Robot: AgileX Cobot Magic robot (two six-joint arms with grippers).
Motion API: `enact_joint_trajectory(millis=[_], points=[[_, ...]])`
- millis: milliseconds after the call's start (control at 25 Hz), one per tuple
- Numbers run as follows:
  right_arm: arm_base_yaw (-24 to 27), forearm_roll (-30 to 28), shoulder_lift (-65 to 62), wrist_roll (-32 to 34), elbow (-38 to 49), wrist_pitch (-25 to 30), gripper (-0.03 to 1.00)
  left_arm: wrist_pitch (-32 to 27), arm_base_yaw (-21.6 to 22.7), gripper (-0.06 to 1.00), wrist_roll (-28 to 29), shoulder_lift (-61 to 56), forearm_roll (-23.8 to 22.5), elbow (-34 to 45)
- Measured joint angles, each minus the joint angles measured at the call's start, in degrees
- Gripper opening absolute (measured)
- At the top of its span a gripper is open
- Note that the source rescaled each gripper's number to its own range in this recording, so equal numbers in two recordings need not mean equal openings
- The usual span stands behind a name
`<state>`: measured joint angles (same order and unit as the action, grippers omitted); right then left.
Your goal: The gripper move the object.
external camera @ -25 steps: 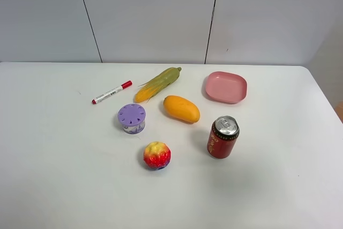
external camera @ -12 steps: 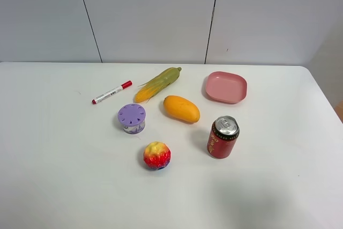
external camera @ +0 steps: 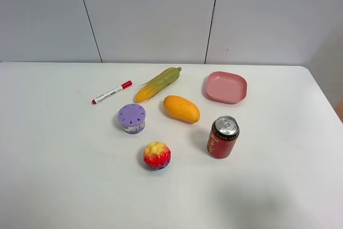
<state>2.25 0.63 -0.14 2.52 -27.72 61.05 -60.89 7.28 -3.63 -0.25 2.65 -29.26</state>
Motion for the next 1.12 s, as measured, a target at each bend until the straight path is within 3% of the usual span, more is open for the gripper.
enact_joint_trajectory(millis=[1120], points=[[-1.46,-0.63,0.0,0.58,0.0,0.0,0.91,0.0,0.0,1.0,0.0,0.0,0.0,0.0]])
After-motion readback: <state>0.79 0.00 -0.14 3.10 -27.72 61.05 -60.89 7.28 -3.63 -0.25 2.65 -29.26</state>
